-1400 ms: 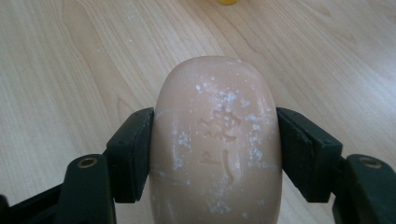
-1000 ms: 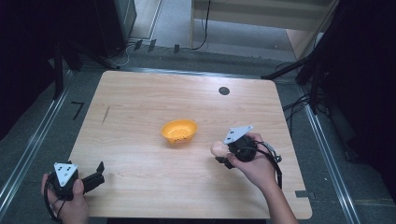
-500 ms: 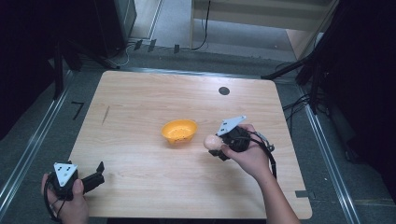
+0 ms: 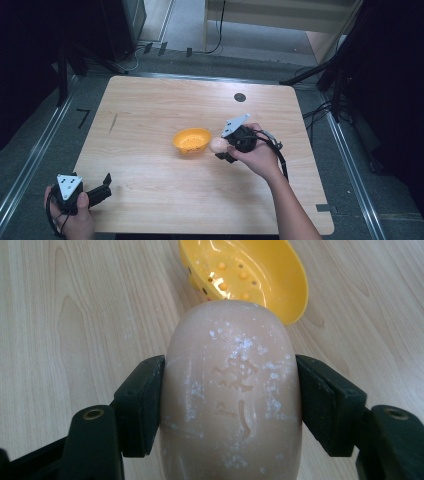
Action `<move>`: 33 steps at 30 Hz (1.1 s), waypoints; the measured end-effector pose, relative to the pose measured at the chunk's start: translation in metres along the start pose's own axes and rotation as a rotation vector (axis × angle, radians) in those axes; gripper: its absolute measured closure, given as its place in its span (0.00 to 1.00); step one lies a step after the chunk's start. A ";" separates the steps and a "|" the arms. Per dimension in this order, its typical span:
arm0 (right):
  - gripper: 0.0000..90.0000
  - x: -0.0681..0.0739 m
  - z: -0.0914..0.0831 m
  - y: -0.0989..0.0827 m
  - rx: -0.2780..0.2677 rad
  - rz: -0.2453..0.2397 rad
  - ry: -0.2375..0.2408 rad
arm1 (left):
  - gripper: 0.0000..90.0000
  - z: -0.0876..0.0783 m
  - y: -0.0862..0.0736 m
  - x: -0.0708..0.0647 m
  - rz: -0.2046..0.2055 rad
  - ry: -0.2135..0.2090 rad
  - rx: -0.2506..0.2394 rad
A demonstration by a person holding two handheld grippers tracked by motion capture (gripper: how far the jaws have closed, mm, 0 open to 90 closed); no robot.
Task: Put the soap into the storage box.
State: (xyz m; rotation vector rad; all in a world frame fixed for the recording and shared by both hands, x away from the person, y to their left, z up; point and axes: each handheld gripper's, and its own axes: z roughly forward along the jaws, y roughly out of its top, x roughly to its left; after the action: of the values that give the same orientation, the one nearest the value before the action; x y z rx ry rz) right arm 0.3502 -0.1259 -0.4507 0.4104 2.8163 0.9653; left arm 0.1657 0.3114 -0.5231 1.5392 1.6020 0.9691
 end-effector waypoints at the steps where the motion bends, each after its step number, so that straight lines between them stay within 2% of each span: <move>1: 0.37 -0.002 0.000 0.002 -0.010 0.005 0.011 | 0.00 0.000 0.000 0.000 0.001 0.001 -0.001; 3: 0.37 -0.005 0.001 0.005 -0.026 0.003 0.030 | 0.00 0.000 0.000 0.000 0.001 0.000 -0.001; 10: 0.37 -0.012 0.007 0.019 0.001 -0.059 0.034 | 0.00 0.000 0.000 0.000 0.001 -0.001 0.000; 13: 0.37 -0.015 0.010 0.024 -0.018 -0.083 0.056 | 0.00 0.000 0.000 0.001 -0.002 -0.005 0.000; 22: 0.37 -0.026 0.011 0.042 -0.010 -0.143 0.052 | 0.00 -0.001 0.000 0.001 -0.010 -0.005 -0.004; 24: 0.37 -0.027 0.013 0.044 -0.017 -0.154 0.060 | 0.00 -0.001 0.000 0.001 -0.010 -0.004 -0.004; 26: 0.37 -0.029 0.017 0.045 0.000 -0.175 0.083 | 0.00 -0.001 0.000 0.001 -0.010 -0.005 -0.005; 28: 0.37 -0.030 0.019 0.047 0.010 -0.194 0.084 | 0.00 -0.001 0.000 0.001 -0.012 -0.005 -0.004; 33: 0.37 -0.029 0.024 0.055 0.021 -0.215 0.125 | 0.00 0.000 0.000 0.001 -0.016 -0.006 -0.007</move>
State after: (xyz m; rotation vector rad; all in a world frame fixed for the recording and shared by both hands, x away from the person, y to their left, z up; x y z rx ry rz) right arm 0.3952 -0.0787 -0.4343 0.0481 2.9063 0.9464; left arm 0.1651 0.3128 -0.5233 1.5210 1.6024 0.9592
